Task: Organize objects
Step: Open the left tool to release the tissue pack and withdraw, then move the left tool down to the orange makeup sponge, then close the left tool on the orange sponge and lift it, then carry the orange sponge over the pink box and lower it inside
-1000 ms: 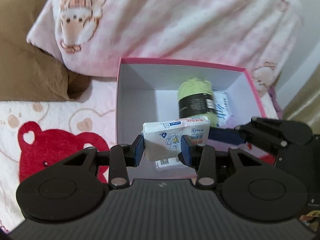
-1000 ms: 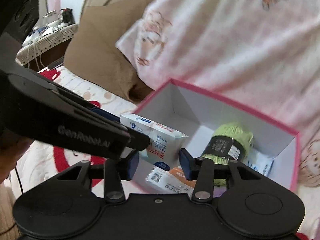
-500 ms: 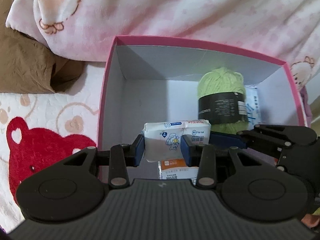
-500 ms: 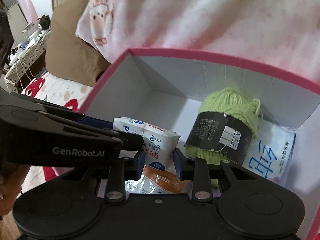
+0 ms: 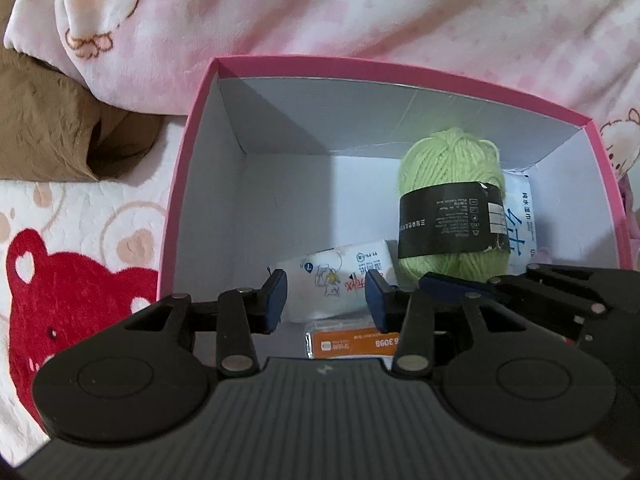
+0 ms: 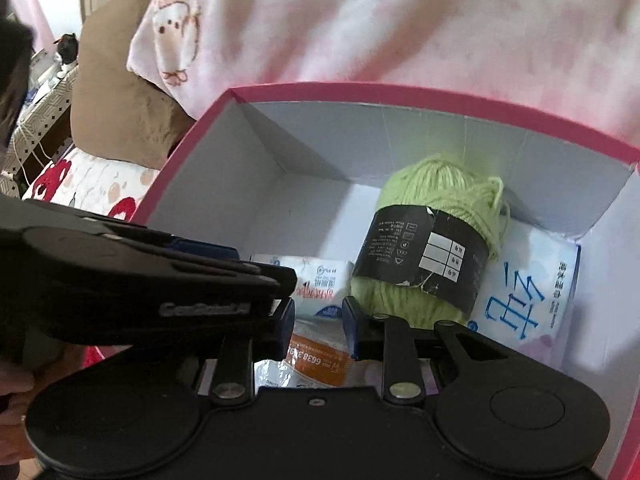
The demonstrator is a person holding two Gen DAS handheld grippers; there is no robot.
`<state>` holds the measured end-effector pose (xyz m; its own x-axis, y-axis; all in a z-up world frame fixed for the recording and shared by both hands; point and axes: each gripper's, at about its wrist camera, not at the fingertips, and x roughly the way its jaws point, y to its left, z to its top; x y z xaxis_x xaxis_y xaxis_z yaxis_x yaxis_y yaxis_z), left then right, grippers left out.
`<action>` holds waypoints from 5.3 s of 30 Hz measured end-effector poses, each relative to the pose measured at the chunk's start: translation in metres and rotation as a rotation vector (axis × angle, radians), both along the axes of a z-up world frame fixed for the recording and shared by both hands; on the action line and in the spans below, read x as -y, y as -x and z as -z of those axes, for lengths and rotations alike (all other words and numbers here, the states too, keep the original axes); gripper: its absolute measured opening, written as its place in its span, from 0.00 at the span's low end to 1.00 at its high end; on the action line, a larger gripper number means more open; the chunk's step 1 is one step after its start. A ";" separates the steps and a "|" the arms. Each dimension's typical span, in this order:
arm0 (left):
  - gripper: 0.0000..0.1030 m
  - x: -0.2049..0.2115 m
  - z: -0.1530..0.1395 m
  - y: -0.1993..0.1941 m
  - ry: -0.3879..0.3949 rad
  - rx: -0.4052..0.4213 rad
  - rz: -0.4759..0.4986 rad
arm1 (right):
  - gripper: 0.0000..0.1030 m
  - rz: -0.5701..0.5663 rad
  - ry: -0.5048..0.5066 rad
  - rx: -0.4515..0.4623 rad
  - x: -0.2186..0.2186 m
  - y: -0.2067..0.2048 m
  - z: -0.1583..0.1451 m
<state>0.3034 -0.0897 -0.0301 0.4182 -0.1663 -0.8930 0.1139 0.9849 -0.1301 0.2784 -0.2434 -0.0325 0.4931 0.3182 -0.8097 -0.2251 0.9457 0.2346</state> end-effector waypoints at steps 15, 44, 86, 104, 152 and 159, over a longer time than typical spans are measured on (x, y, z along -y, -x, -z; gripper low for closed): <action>0.84 -0.001 -0.075 0.067 -0.089 0.157 0.092 | 0.40 -0.076 -0.037 0.169 0.009 0.078 -0.071; 0.92 0.008 -0.117 0.237 -0.072 0.186 0.306 | 0.58 -0.151 -0.005 0.217 0.049 0.270 -0.105; 0.42 0.048 0.060 0.262 0.270 0.081 0.402 | 0.58 0.062 0.099 0.226 0.027 0.301 0.072; 0.29 0.058 0.055 0.272 0.248 0.037 0.418 | 0.50 0.048 0.132 0.260 0.014 0.311 0.069; 0.28 0.007 -0.169 0.178 0.407 0.041 0.174 | 0.51 -0.266 0.171 0.092 0.012 0.172 -0.174; 0.28 0.016 -0.172 0.156 0.345 0.031 0.153 | 0.51 -0.176 0.041 0.086 0.030 0.151 -0.165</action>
<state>0.1474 -0.1052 0.1417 0.3913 -0.5181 -0.7606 0.2658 0.8549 -0.4456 0.1275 -0.2738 0.1327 0.5004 0.3734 -0.7811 -0.4053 0.8983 0.1697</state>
